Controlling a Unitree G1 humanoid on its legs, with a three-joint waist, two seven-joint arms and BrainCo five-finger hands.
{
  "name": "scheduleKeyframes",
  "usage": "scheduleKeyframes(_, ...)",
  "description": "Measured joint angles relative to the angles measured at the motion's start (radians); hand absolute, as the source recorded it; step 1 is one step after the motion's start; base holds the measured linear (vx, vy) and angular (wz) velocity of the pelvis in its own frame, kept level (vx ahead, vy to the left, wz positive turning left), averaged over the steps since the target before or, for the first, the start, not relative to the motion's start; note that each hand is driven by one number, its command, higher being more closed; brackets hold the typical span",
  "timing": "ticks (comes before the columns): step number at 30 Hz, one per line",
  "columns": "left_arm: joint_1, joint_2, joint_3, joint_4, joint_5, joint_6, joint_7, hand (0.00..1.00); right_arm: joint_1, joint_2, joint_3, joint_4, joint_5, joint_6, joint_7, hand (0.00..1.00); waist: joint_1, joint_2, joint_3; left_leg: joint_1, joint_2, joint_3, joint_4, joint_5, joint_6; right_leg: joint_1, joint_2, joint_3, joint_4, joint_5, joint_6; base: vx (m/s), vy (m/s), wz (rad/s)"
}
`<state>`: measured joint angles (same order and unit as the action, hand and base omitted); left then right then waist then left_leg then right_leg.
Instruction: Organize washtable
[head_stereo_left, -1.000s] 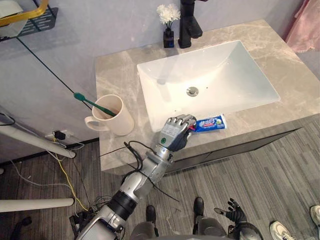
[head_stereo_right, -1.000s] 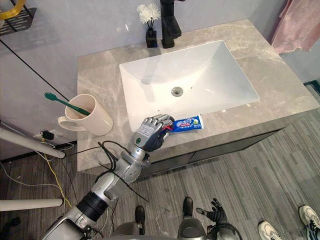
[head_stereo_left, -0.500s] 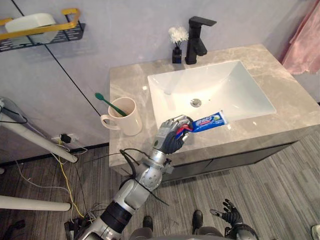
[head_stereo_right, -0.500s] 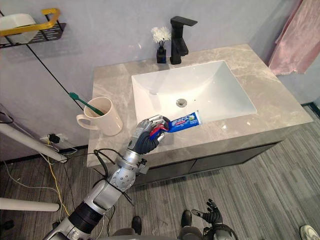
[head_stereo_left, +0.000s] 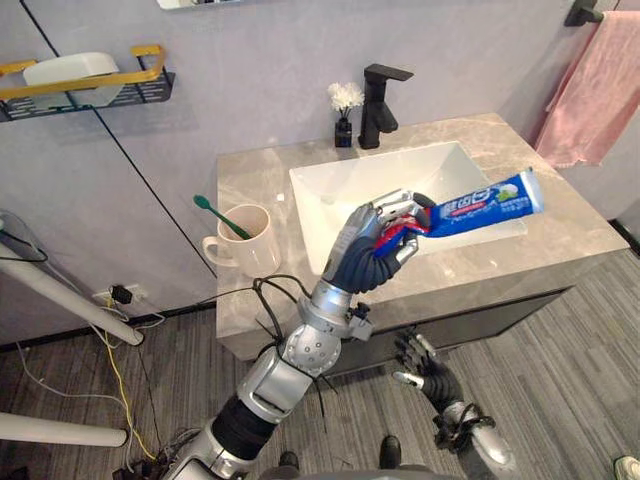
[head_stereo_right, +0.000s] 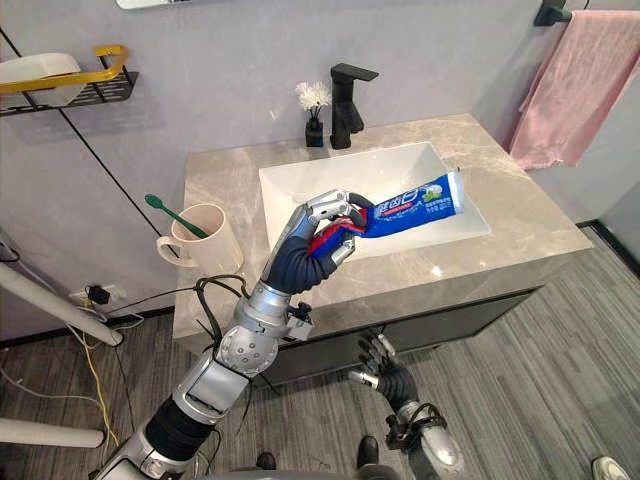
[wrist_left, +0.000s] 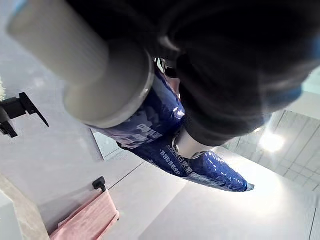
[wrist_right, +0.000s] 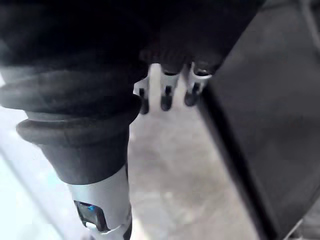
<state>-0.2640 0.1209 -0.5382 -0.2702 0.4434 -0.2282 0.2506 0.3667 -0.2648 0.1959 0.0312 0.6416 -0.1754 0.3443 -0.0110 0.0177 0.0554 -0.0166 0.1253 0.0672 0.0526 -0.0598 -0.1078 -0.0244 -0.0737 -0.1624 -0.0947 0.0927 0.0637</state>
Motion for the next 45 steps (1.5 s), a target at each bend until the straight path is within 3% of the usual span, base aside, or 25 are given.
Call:
scheduleKeyframes(3,0.000,0.000,0.001,-0.005,0.000,0.000,-0.034,1.00,0.025,0.002,-0.043,-0.094,0.133,0.032,0.050,0.00,-0.001,0.000,-0.002,0.018,0.000,0.028,-0.001,-0.006,0.007,-0.001,0.000,0.027,0.003,0.003,0.002,-0.01,0.007,-0.26)
scheduleKeyframes(7,0.000,0.001,0.010,-0.048,0.000,-0.001,-0.037,1.00,0.042,0.007,-0.107,-0.200,0.235,0.038,0.070,0.00,-0.004,-0.004,-0.011,0.022,-0.001,0.055,-0.001,-0.011,0.009,-0.015,0.001,0.056,0.003,0.008,0.005,-0.01,0.007,-0.26)
scheduleKeyframes(13,0.000,0.000,0.041,-0.076,0.000,-0.006,-0.031,1.00,-0.010,0.055,-0.154,-0.380,0.378,-0.004,0.064,0.00,-0.002,-0.010,-0.029,0.026,-0.001,0.056,0.000,-0.012,0.011,-0.012,0.000,0.056,0.003,0.012,0.005,-0.01,-0.002,-0.02)
scheduleKeyframes(19,0.001,0.000,0.037,-0.075,-0.001,-0.011,-0.017,1.00,-0.113,0.107,-0.127,-0.414,0.411,-0.090,-0.028,0.00,0.002,-0.017,-0.046,0.023,-0.006,0.026,0.002,-0.011,0.011,0.003,-0.005,0.029,-0.001,0.012,0.006,-0.02,-0.002,0.13)
scheduleKeyframes(26,0.000,-0.002,-0.003,-0.037,-0.003,-0.016,0.016,1.00,-0.205,0.139,-0.037,-0.488,0.422,-0.135,-0.083,0.00,0.017,-0.016,-0.054,0.014,-0.010,0.001,0.003,-0.008,0.013,0.011,-0.009,0.002,-0.002,0.011,0.006,-0.01,-0.004,0.11)
scheduleKeyframes(32,0.000,-0.002,-0.022,0.010,-0.004,-0.014,0.021,1.00,-0.251,0.158,0.032,-0.488,0.430,-0.159,-0.128,0.00,0.024,-0.024,-0.062,0.015,-0.021,-0.012,0.004,-0.006,0.016,0.020,-0.020,-0.009,-0.002,0.009,0.010,-0.01,0.007,0.07)
scheduleKeyframes(39,-0.003,-0.003,-0.048,0.076,-0.010,-0.017,0.064,1.00,-0.297,0.177,0.081,-0.482,0.411,-0.170,-0.187,0.00,0.024,-0.057,-0.084,0.014,-0.023,-0.014,0.004,-0.006,0.016,0.020,-0.023,-0.012,-0.002,0.009,0.010,0.00,0.000,0.00)
scheduleKeyframes(45,-0.027,-0.003,-0.055,0.124,0.000,-0.032,0.078,1.00,-0.300,0.176,0.084,-0.482,0.411,-0.172,-0.213,0.00,0.024,-0.059,-0.085,0.014,-0.025,-0.014,0.004,-0.006,0.017,0.020,-0.025,-0.012,-0.002,0.009,0.011,0.00,0.000,0.00)
